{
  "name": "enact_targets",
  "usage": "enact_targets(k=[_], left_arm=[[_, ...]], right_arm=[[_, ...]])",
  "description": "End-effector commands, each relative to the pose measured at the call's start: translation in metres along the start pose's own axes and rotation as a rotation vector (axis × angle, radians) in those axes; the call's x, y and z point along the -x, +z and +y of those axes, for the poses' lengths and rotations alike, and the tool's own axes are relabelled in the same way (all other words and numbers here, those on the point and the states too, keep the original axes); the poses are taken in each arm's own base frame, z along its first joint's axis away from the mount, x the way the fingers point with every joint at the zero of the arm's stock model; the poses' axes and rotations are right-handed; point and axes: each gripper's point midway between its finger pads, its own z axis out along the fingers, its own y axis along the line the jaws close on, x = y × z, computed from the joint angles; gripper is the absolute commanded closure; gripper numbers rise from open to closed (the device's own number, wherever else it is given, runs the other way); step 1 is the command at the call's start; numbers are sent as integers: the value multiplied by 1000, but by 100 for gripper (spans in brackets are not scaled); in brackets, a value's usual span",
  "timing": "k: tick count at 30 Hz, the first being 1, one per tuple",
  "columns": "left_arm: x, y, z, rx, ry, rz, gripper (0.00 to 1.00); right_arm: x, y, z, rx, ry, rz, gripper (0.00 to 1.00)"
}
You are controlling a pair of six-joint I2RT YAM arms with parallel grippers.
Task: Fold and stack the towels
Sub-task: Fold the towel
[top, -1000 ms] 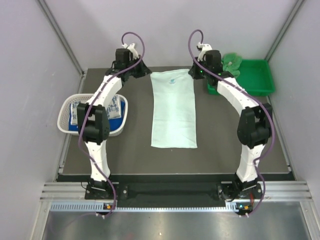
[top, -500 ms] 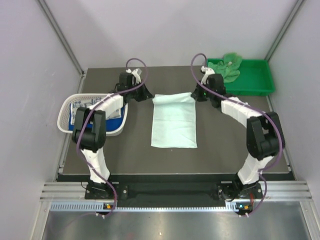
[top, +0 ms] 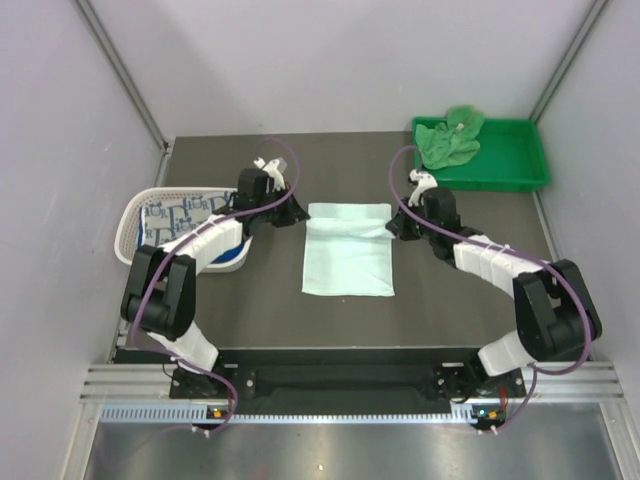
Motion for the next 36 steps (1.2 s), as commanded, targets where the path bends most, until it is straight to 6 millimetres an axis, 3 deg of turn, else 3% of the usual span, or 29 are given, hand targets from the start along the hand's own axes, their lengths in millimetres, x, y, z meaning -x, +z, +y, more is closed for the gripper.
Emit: enact_targets(k=[1,10,20,36], left_arm=[[5,-13,-12,-11,52,-55,100],[-18,-27,-21,-11,68,-39,100],[-14,-46,-29,-14,70,-79,100],[-61,-42,-11,1,34,21,100]], right_arm=[[23,-15,14,31,-20,-112,100],[13,-38,23,49,-17,-130,100],[-5,-48,31,66,-26,-119,100],[-37,-48,32,66,-29,-82,100]])
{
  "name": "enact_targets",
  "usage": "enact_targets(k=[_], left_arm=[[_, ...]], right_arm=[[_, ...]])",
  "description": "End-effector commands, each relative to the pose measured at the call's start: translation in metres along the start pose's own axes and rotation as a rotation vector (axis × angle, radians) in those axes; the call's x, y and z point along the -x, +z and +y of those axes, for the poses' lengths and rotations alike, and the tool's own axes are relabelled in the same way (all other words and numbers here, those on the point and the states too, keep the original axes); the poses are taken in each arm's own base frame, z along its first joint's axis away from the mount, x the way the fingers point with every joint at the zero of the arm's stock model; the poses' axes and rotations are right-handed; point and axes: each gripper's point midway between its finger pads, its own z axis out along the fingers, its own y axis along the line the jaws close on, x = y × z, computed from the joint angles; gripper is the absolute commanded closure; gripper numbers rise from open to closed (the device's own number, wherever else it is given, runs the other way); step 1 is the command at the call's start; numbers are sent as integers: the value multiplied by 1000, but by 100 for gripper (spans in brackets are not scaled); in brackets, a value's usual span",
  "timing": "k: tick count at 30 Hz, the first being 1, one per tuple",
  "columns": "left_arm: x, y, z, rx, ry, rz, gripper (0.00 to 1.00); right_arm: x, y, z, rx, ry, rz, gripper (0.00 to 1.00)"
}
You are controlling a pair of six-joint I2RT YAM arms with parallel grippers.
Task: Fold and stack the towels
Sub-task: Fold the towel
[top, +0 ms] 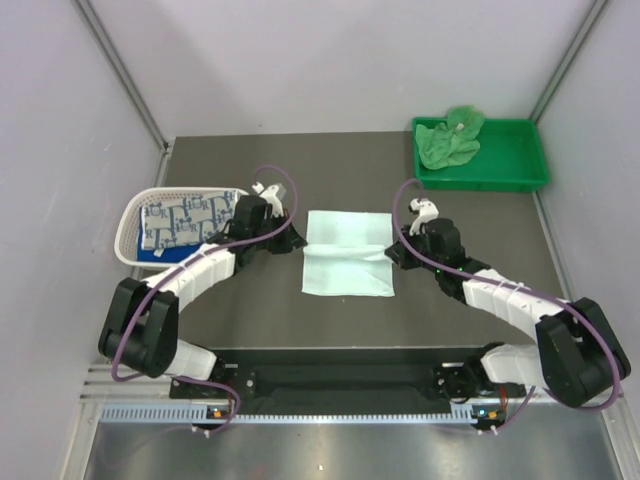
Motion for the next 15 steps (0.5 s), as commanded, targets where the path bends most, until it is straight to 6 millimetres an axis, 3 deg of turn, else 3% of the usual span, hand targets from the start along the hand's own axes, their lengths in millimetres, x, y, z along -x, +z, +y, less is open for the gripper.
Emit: enact_targets(k=[1,15], left_arm=[[0,-2,-5,-22,10,-18,100],[-13,-3,1,-10,5,-4,100]], right_arm=[[13,-2,7,14,-8,-72,100],[4,-3,11,8,-10,-66,100]])
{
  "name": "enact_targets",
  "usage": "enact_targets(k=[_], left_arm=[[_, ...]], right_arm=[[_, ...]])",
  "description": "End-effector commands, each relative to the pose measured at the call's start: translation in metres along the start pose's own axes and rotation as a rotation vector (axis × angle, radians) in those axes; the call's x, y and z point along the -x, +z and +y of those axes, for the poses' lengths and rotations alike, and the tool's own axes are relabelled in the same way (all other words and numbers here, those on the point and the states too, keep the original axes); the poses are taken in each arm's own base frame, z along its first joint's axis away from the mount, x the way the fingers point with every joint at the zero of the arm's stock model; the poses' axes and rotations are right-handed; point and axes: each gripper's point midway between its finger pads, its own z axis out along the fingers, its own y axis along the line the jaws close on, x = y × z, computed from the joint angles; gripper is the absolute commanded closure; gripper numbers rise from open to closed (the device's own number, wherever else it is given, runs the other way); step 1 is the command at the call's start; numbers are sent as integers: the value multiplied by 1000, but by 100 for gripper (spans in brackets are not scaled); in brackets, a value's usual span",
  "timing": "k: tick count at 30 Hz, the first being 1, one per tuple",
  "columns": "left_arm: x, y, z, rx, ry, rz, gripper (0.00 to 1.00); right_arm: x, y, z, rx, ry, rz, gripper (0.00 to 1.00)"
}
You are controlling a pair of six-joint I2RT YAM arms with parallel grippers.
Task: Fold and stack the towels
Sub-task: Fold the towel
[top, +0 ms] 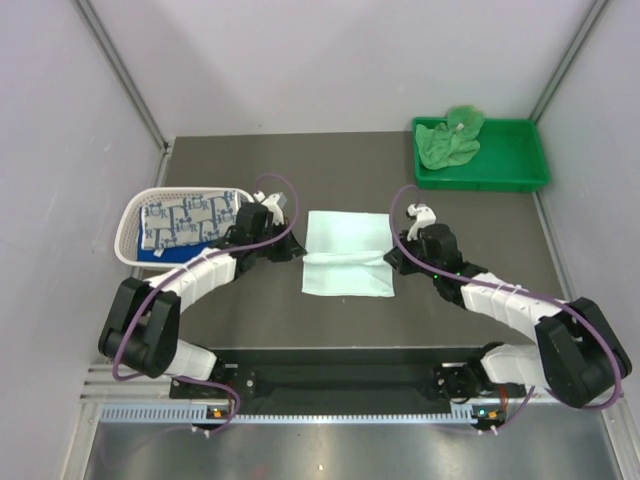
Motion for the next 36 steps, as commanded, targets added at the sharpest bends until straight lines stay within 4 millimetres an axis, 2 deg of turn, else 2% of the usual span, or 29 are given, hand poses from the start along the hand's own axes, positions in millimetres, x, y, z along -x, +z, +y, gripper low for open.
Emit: enact_targets(k=[1,6,13,17,19,20,21,22,26,30,31,36], left_arm=[[12,-6,-8,-24,29,-56,100],[13,-9,-11,-29,37,-57,100],[-2,-8,-3,-6,25,-26,100],[-20,-5,3,-4,15,6,100],[-23,-5,4,-5,10,6,100],[-29,-4,5,-10,7,19,98],[-29,-4,4,-17,11,14,90],[-33,-3,3,-19,13,20,88],[-43,-6,7,-5,13,24,85],[-41,-13,2,-15,20,11,83],[-42,-14,2,-15,19,11,83],[-31,-24,-7,-21,24,-22,81]], right_arm=[[21,-4,10,20,-6,-86,100],[20,-6,12,21,-13,-87,100],[-1,-5,15,25,14,-61,99],[-10,-5,16,27,35,-57,92],[-17,-5,15,24,43,-43,88],[-18,-5,15,21,47,-41,87],[-23,-5,13,15,49,-35,85],[-24,-6,12,10,51,-36,79],[-27,-13,20,39,68,-51,68],[-35,-23,23,45,72,-48,64],[-37,-25,17,13,77,-45,63],[-28,-42,18,0,91,-81,59]])
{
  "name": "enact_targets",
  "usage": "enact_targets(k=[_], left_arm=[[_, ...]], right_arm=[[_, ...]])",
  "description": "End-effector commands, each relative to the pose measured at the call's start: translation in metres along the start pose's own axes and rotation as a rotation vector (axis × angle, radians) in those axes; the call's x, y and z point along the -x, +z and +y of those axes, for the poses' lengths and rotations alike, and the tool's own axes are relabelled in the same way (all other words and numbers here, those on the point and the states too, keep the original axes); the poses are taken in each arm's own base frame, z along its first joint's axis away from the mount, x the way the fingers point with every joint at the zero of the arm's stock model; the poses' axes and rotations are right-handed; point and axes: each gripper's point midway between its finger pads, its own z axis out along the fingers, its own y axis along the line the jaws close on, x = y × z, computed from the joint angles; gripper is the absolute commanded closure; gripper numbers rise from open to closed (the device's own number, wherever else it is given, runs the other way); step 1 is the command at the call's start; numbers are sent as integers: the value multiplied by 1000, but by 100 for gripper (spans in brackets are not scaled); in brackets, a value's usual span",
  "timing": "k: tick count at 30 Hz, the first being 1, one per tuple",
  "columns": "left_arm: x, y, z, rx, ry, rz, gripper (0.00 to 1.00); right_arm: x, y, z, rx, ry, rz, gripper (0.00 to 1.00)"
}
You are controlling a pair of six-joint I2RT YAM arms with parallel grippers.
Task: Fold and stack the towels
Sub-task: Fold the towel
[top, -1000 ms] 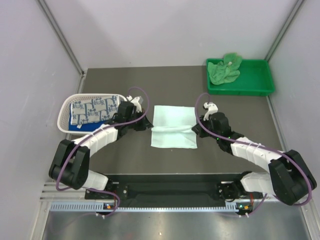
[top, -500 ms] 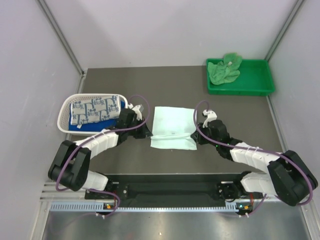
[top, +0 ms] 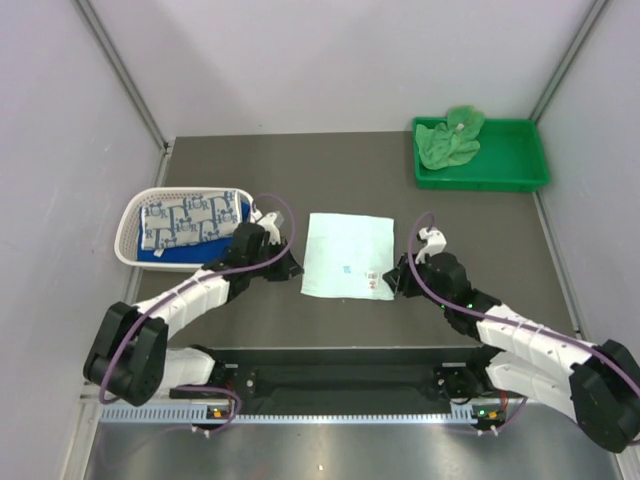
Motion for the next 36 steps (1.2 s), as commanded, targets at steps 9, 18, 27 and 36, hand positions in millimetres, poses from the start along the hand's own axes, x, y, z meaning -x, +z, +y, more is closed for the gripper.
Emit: enact_targets(k=[9,18,27,36], left_arm=[[21,20,-29,-42,-8,-22,83],[-22,46,6,122,-53,18,85],[-52,20,26,284,-114,-7,89],[-79,-8,11,255,-135,27,88]], right_arm=[[28,-2,-1,-106,55,-85,59],[-9,25,-26,-232,70,18,64],[-46,18,-20,-265,36,105,68],[-58,-9,-21,-267,65,95,68]])
